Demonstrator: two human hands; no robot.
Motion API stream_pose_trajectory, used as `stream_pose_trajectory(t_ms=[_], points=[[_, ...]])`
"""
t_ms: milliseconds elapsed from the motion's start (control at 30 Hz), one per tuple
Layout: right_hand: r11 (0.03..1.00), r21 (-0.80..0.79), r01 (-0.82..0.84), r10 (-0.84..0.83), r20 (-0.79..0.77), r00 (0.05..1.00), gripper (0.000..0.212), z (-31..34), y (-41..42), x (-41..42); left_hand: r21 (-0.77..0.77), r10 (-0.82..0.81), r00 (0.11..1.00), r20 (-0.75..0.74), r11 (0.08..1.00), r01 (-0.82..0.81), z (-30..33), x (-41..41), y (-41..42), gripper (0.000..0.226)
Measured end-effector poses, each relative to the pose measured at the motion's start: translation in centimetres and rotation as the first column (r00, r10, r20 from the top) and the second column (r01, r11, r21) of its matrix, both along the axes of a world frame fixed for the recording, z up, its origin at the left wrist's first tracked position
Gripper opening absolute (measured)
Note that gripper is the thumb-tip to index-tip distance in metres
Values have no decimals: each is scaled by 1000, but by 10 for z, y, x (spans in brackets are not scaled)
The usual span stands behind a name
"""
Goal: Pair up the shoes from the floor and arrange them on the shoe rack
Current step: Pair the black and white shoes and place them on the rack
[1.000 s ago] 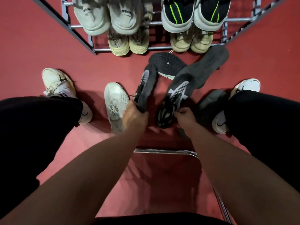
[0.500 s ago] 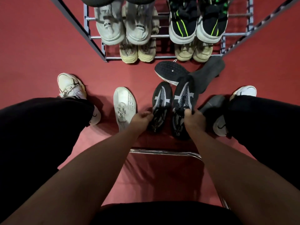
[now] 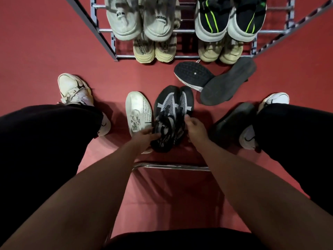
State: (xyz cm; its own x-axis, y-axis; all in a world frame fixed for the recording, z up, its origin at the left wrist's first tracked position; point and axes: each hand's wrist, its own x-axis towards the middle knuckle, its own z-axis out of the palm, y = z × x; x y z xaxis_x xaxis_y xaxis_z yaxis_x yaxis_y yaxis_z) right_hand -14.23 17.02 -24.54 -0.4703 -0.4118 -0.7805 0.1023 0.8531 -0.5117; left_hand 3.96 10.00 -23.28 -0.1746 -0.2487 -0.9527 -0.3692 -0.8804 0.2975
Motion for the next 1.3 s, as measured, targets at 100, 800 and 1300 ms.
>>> stream_pose_trajectory(t_ms=[100, 800, 1300], points=[[986, 166, -11, 45, -204, 978, 33, -19, 18, -10, -78, 97, 994, 55, 993, -92, -10, 17, -1, 44], [936, 280, -214, 242, -68, 968, 48, -29, 7, -1, -59, 57, 991, 125, 997, -50, -5, 14, 2, 40], [967, 51, -251, 243, 125, 962, 54, 173, -39, -61, -312, -137, 990, 45, 939, 144, 138, 0, -42, 13]])
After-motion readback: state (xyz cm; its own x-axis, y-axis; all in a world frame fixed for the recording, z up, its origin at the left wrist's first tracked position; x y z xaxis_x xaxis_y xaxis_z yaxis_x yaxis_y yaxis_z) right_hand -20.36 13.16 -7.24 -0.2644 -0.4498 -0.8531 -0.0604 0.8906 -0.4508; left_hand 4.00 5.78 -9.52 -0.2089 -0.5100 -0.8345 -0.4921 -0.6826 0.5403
